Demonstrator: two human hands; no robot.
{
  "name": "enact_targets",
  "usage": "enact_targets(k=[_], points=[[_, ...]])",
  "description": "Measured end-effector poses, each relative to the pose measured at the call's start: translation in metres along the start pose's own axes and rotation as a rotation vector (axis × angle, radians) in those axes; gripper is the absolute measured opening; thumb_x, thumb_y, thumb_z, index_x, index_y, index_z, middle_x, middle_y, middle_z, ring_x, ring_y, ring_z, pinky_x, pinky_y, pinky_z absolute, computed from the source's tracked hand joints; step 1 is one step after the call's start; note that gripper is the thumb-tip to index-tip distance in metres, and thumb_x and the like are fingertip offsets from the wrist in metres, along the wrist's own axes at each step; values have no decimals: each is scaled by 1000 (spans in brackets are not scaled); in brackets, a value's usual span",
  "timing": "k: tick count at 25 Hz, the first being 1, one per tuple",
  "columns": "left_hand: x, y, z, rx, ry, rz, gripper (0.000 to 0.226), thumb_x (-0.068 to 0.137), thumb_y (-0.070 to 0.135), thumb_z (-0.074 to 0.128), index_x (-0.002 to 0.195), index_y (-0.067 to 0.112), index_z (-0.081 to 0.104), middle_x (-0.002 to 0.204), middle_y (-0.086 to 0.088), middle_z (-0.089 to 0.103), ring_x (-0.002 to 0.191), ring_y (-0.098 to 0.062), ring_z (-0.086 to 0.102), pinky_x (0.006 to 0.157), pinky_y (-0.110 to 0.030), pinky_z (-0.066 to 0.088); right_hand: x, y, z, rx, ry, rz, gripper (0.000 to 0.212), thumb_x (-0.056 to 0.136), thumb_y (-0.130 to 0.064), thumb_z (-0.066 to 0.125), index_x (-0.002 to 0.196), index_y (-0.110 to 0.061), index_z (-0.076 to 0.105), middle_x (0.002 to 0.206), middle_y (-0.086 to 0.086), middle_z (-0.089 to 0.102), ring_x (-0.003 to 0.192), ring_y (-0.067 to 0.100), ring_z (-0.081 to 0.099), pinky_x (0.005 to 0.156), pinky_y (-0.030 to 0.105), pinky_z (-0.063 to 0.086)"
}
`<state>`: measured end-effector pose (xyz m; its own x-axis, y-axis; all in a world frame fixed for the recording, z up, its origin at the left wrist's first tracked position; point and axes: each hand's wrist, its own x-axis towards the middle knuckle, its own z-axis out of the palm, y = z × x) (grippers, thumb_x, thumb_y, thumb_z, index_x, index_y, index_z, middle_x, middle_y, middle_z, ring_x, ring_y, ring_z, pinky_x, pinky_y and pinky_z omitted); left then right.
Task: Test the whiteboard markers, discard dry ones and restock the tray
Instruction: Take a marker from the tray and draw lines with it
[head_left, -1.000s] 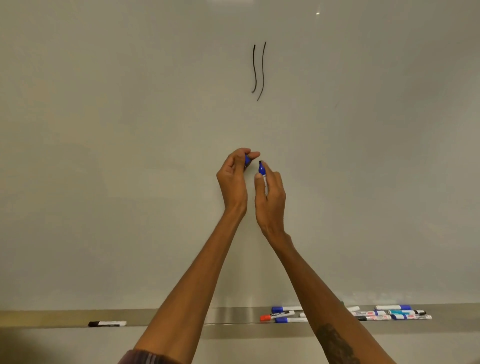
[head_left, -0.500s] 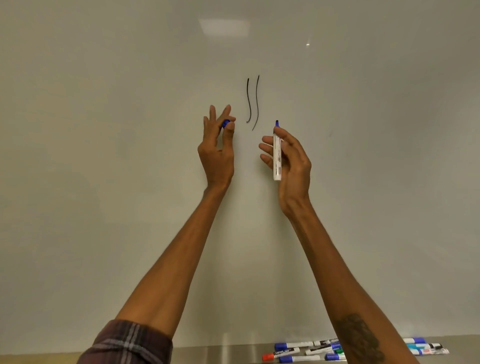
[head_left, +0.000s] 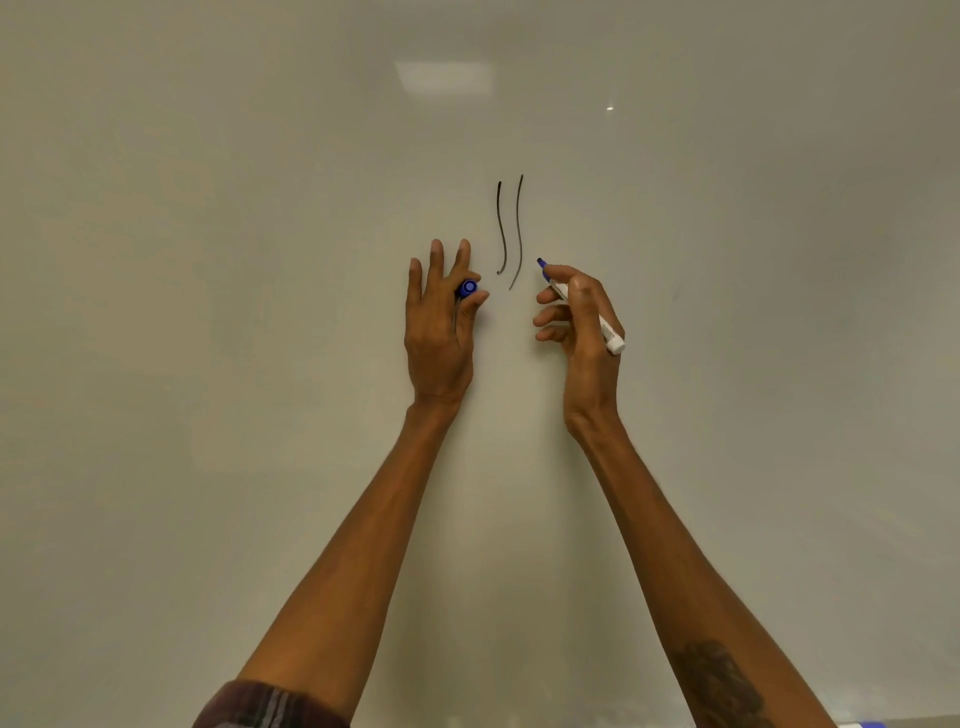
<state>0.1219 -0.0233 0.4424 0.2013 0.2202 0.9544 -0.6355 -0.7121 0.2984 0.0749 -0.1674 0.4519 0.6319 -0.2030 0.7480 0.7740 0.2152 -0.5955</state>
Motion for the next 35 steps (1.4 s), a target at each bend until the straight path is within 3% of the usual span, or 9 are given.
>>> enact_targets(k=[3,6,9,12,16,20,27,31,35], points=[[-1,-3,2,8,5,34,56,102,43,42,146,10,44,156,-10,36,149,-30,21,122,-25,19,18,-6,6,-81,64,-119,29,99,-21,52,122,-6,62,100,11,69,77,17,64,67,28,55],[-1,-5,3,24,16,49,54,102,41,43,146,9,45,156,-10,37,149,-32,23,122,-24,18,39,-11,13,-168,128,-227,32,94,-23,62,120,-4,62,106,4,70,91,14,69,76,38,61],[-1,-5,3,36,20,58,54,102,40,43,145,7,46,154,-14,39,148,-33,24,122,-25,19,53,-12,20,-332,128,-377,28,94,-19,64,117,-3,65,100,-11,66,85,-3,65,75,20,57],[-1,-5,3,49,32,80,55,103,41,41,144,5,47,153,-16,41,147,-33,25,123,-27,19,62,-12,23,-426,121,-464,30,93,-19,64,118,-3,66,101,-6,67,81,-2,64,73,15,54],[0,-4,1,25,49,69,53,103,38,41,145,6,46,154,-13,40,148,-12,15,123,-32,22,38,7,8,-510,86,-463,28,92,-21,64,115,-5,68,94,2,70,72,9,64,65,29,57],[0,-2,1,9,55,62,53,103,39,40,145,6,46,154,-10,38,147,-6,12,122,-28,20,-5,29,-2,-535,110,-380,23,90,-19,66,109,-8,70,87,0,69,67,12,62,59,37,55],[0,-2,0,-10,73,83,49,103,34,43,143,6,48,152,-11,41,147,4,9,122,-34,23,60,-16,9,-431,204,-464,28,94,-20,62,117,-5,67,99,0,70,81,8,65,71,27,57],[-1,4,-2,-15,98,124,47,102,28,45,140,2,50,149,1,36,146,12,6,119,-43,29,55,-5,2,-545,90,-513,31,93,-20,63,120,-5,66,101,4,69,82,11,65,71,30,56],[0,7,-7,-17,85,137,46,102,27,45,139,0,51,148,1,36,145,13,6,119,-42,28,-1,27,-12,-517,37,-423,29,91,-16,65,118,-5,67,94,3,69,74,15,64,64,38,55]])
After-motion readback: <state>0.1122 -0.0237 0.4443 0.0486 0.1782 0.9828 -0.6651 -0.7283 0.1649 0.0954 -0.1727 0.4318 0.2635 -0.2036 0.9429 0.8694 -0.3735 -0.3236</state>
